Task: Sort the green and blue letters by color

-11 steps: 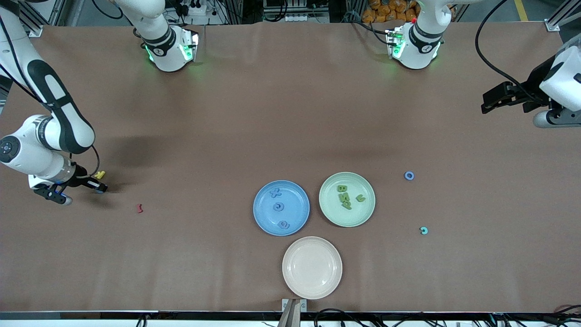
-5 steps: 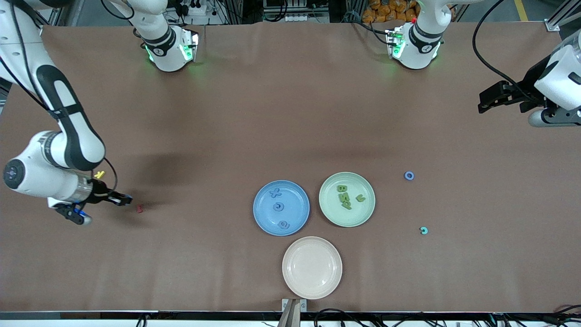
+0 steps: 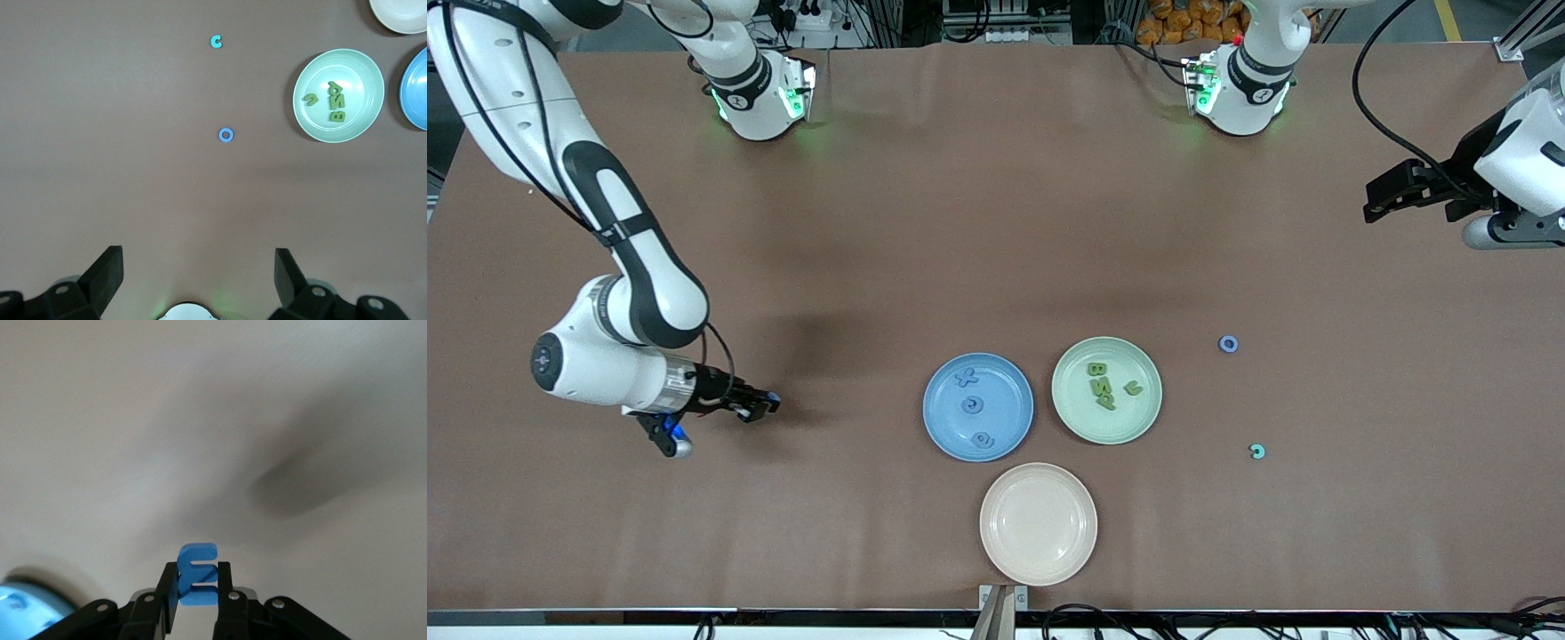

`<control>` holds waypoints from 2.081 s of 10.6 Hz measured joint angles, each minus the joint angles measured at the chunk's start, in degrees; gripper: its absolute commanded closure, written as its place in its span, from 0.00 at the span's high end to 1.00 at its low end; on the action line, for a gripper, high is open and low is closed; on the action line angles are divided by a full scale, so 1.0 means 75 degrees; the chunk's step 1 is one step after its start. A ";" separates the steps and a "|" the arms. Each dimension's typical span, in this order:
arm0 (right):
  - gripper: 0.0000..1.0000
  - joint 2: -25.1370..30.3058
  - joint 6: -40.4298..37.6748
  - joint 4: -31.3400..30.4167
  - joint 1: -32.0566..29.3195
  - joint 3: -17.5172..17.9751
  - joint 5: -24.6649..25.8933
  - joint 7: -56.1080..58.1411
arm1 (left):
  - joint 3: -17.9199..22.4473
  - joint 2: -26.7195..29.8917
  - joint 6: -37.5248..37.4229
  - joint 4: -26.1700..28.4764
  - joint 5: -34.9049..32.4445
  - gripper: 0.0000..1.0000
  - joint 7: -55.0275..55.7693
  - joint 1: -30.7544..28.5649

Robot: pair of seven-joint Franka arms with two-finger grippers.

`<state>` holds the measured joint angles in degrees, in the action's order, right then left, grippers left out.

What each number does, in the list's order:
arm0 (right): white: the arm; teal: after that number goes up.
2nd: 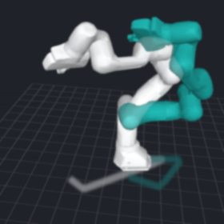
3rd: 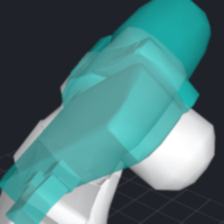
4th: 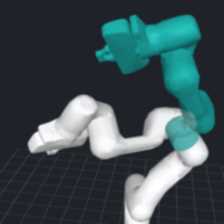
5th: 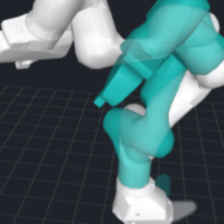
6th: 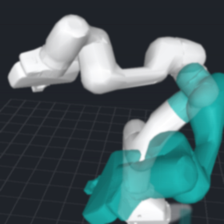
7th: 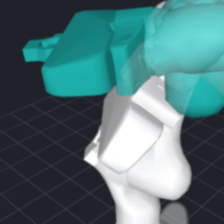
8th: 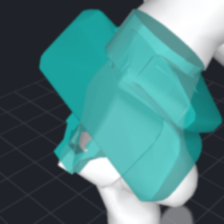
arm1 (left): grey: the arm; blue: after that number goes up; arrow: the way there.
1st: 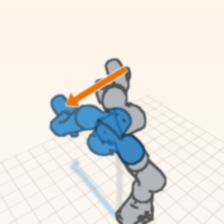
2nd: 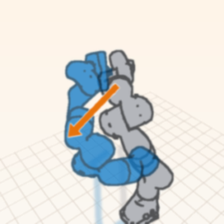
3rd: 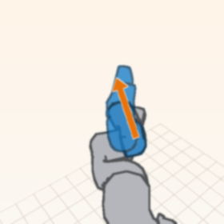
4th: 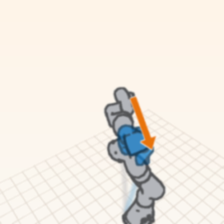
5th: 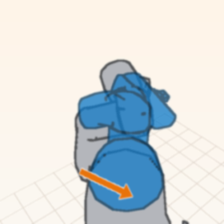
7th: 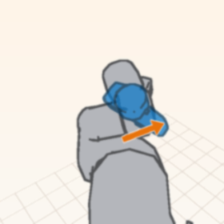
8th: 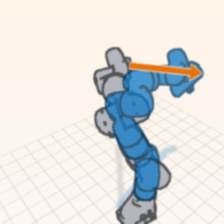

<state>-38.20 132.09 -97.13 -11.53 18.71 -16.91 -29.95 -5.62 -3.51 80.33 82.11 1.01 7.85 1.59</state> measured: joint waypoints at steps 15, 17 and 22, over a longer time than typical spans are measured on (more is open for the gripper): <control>1.00 -0.0957 0.3075 0.1871 0.3971 -0.0527 -0.1209 -0.5400 | -0.0019 -0.0129 0.0307 0.0024 -0.0081 1.00 -0.0019 0.0052; 1.00 -0.0984 0.2390 0.1870 0.3826 -0.0873 -0.0209 -0.5144 | -0.0019 -0.0132 0.0309 0.0025 -0.0083 1.00 -0.0019 0.0053; 1.00 -0.0912 -0.0379 0.1967 0.2585 -0.1367 0.1077 -0.1420 | -0.0034 -0.0140 0.0391 0.0028 -0.0089 1.00 -0.0019 0.0102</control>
<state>-45.04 129.24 -82.38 7.86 8.46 -8.83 -40.61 -5.88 -4.56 83.26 82.32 0.34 7.71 2.35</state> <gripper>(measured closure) 0.000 0.000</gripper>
